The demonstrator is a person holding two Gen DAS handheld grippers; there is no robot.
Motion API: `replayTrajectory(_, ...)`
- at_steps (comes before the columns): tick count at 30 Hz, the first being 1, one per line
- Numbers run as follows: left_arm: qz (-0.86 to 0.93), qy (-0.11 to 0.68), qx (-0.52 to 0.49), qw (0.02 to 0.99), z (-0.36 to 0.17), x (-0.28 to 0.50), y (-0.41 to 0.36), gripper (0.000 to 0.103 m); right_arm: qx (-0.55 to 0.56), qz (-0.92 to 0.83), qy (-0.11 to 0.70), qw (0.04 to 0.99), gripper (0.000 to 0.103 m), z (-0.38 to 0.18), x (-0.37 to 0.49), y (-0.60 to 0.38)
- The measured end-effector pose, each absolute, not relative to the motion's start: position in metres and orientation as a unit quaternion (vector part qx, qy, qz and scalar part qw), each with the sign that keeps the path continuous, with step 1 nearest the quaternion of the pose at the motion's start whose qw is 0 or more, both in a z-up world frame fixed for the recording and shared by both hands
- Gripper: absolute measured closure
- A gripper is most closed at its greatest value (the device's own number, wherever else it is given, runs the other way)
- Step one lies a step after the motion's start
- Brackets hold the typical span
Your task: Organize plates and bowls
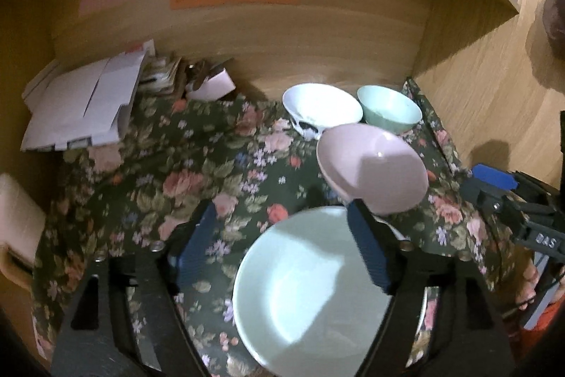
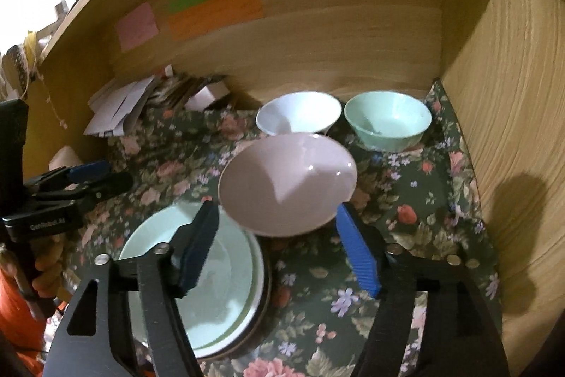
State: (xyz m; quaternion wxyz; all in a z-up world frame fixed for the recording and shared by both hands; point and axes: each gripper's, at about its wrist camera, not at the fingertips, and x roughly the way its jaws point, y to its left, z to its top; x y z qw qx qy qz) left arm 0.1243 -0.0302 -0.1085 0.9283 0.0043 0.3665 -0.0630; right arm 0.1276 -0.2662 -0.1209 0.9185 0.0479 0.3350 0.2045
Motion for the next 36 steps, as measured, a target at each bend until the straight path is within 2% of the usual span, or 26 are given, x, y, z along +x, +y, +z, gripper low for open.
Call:
replayTrajectory(8, -0.073, 0.39, 0.006, 0.918, -0.116, 0.169, -0.043, 0.022, 0.045, 0.191, 0.342, 0.919, 0.033, -0.127, 0.153, -0.27)
replayTrajectory(21, -0.096, 0.445, 0.016, 0.89, -0.159, 0.232, -0.066, 0.022, 0.043, 0.17, 0.392, 0.903, 0.033, -0.165, 0.211, -0.266)
replayTrajectory(24, -0.097, 0.454, 0.017, 0.885, -0.169, 0.242, -0.07, 0.025, 0.046, 0.17, 0.405, 0.897, 0.033, -0.177, 0.222, -0.268)
replayTrajectory(25, -0.098, 0.457, 0.018, 0.884, -0.172, 0.244, -0.071, 0.029, 0.048, 0.171, 0.409, 0.895, 0.034, -0.18, 0.226, -0.268)
replayTrajectory(28, -0.103, 0.467, 0.021, 0.878, -0.181, 0.252, -0.076, 0.038, 0.058, 0.169, 0.417, 0.891, 0.042, -0.188, 0.233, -0.271)
replayTrajectory(29, -0.106, 0.47, 0.021, 0.876, -0.183, 0.254, -0.077, 0.04, 0.062, 0.169, 0.42, 0.89, 0.048, -0.19, 0.235, -0.272)
replayTrajectory(33, -0.119, 0.477, 0.024, 0.871, -0.189, 0.26, -0.083, 0.047, 0.082, 0.173, 0.435, 0.88, 0.06, -0.2, 0.243, -0.277)
replayTrajectory(36, -0.132, 0.485, 0.026, 0.864, -0.194, 0.263, -0.088, 0.055, 0.091, 0.176, 0.444, 0.874, 0.075, -0.206, 0.246, -0.278)
